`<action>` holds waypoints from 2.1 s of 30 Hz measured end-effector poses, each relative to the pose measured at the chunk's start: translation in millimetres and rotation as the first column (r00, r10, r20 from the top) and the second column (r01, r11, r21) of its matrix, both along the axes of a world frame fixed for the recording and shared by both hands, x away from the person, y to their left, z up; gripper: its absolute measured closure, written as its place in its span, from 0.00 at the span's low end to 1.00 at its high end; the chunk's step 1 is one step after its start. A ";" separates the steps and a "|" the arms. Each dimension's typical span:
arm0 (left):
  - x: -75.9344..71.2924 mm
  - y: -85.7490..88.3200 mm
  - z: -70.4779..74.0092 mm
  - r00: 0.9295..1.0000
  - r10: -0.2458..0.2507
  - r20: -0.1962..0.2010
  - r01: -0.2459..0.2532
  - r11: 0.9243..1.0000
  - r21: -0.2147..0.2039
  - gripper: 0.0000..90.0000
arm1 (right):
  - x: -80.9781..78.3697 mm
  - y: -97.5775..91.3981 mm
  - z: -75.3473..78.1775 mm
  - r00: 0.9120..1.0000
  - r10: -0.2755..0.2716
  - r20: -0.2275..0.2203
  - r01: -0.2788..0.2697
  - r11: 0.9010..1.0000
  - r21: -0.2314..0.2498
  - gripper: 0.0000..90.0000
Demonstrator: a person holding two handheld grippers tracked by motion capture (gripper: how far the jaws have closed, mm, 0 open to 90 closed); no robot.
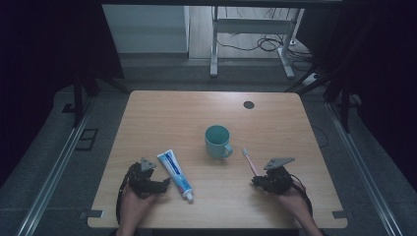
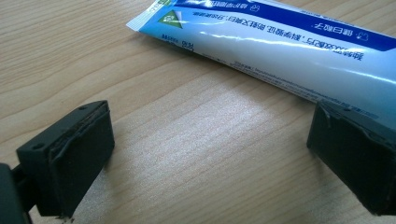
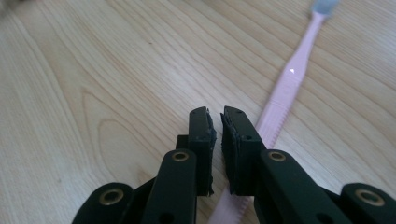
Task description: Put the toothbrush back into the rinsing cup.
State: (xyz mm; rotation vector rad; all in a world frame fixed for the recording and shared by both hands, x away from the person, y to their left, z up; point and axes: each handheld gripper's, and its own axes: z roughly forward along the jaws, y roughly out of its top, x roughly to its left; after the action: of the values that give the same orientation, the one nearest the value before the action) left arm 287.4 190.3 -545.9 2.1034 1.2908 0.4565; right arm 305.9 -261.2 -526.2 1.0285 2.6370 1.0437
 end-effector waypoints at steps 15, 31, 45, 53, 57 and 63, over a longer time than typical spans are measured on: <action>0.0 0.0 0.0 1.000 0.000 0.000 0.000 1.000 0.000 0.01 | -0.3 -7.4 11.3 1.000 0.003 0.022 -0.003 1.000 -0.012 0.82; 0.0 -0.1 0.0 1.000 0.001 -0.001 -0.001 1.000 -0.001 0.01 | 8.1 -20.9 18.2 0.998 -0.048 -0.026 0.046 0.996 -0.075 0.64; -0.2 -0.3 -0.1 1.000 0.004 -0.001 -0.004 1.000 -0.003 0.01 | 22.2 -11.9 27.6 0.996 -0.059 -0.072 0.046 0.985 -0.166 0.58; -0.2 -0.2 0.0 1.000 0.003 -0.002 -0.003 1.000 -0.002 0.01 | 34.1 -3.3 26.7 0.988 -0.074 -0.133 0.043 0.974 -0.222 0.53; -0.2 -0.2 0.0 1.000 0.003 -0.002 -0.003 1.000 -0.002 0.01 | 39.9 1.4 27.5 0.983 -0.092 -0.159 0.051 0.969 -0.241 0.52; -0.2 -0.2 0.0 1.000 0.003 -0.002 -0.003 1.000 -0.003 0.01 | 47.2 11.4 30.0 0.979 -0.087 -0.184 0.033 0.961 -0.276 0.54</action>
State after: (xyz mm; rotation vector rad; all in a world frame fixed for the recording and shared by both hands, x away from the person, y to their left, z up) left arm 287.3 190.1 -546.0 2.1001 1.2954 0.4545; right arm 353.1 -249.7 -496.2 1.1912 2.7770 0.5713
